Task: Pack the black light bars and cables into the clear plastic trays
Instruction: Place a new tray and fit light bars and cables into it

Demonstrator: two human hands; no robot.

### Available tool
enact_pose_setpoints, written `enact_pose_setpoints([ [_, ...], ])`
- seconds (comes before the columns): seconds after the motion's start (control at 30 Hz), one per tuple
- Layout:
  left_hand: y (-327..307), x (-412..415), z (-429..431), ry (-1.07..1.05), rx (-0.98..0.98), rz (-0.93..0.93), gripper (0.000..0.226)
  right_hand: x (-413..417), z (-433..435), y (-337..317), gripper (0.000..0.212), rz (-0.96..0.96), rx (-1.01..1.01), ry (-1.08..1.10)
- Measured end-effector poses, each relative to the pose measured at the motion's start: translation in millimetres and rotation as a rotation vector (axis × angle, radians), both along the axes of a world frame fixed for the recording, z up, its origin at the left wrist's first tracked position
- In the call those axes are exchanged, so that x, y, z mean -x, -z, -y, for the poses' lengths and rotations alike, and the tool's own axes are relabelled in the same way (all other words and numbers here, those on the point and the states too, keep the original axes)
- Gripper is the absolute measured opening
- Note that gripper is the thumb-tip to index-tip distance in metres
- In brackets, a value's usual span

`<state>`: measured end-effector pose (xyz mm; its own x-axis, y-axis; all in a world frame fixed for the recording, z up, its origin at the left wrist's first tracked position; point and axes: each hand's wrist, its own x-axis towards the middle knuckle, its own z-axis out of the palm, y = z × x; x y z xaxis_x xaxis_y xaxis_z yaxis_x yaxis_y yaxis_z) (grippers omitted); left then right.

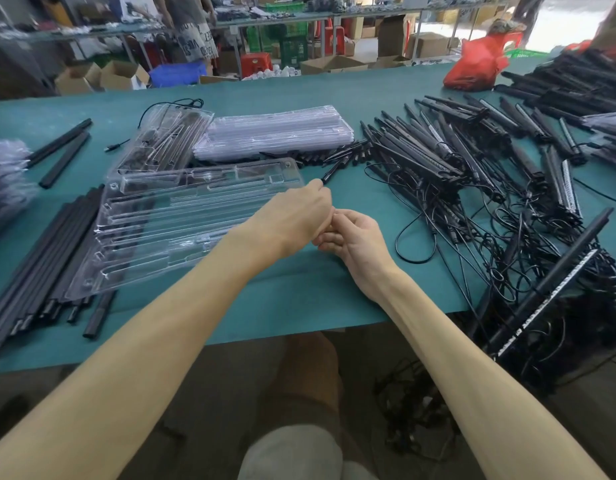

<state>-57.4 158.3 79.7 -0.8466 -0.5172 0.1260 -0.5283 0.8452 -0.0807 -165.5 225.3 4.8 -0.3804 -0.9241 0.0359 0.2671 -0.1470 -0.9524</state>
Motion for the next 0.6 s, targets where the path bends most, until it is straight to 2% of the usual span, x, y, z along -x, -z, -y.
enact_pose_setpoints([
  [0.17,6,-3,0,0.006,0.132,0.029,0.009,1,0,1,0.022,-0.008,-0.016,-0.007],
  [0.3,-10,-5,2,-0.012,0.183,-0.148,0.023,-1,2,3,0.038,-0.035,-0.058,0.057],
  [0.37,-19,-6,2,-0.018,0.181,-0.22,0.026,-1,2,4,0.037,-0.028,-0.053,0.081],
  [0.53,-7,-9,-6,0.038,0.118,-0.102,0.033,-1,3,6,0.033,-0.051,-0.038,0.083],
  [0.6,0,-11,-5,0.038,0.052,-0.129,0.035,-2,2,5,0.035,-0.071,-0.026,0.093],
])
